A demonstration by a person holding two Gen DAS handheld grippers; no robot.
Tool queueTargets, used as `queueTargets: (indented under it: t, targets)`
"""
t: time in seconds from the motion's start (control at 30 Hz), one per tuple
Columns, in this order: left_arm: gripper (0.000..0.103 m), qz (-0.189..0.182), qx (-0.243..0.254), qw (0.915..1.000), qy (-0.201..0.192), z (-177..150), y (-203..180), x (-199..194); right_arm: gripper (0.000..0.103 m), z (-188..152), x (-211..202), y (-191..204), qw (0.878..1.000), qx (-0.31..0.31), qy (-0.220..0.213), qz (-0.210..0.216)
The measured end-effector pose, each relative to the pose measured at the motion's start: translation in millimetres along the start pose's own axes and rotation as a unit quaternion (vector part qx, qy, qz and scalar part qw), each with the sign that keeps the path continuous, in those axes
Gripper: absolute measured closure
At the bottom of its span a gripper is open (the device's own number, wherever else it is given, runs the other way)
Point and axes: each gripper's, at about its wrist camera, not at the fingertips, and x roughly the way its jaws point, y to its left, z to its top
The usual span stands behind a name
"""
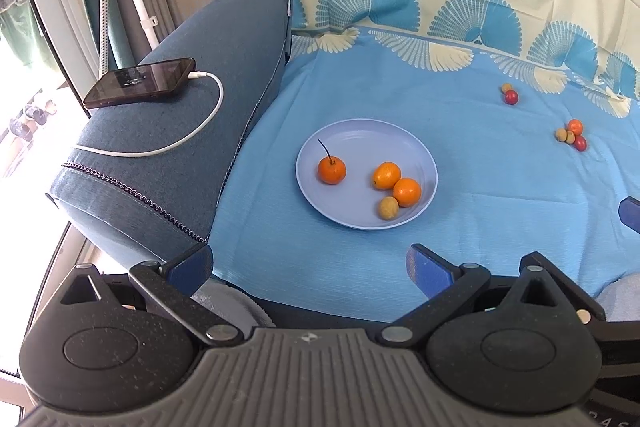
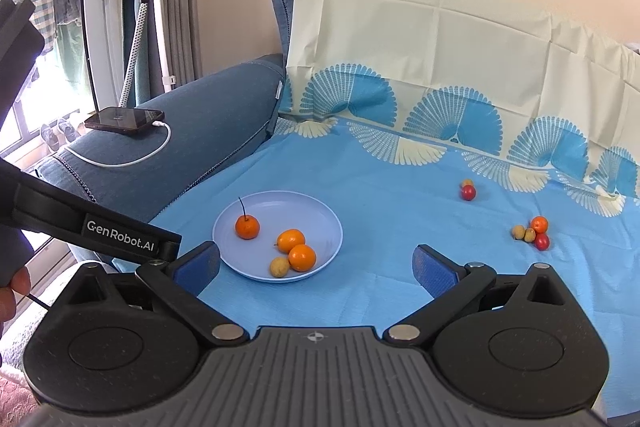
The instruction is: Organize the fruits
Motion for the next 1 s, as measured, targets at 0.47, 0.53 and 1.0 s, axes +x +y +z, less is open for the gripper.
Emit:
queueTargets:
  t: [0.47,0.53,1.0]
  targets:
    - [0.000,-0.002,0.001,1.0000,-0.001,-0.5,0.1,-3.0,0.001,0.6,-1.1,2.2,1.000,-0.005,-0.002,0.000]
    - [0.000,-0.002,0.001,1.0000,-0.001,-0.7,0.4,-2.8,0.001,0.4,-1.5,2.1,1.000,-0.006,-0.001,0.001]
    - [0.000,0.003,0.007,0.9999,0.007,0.2,-6.3,1.8,0.001,-1.2,4.1,-1.1,1.000,-0.003,0.010,0.005]
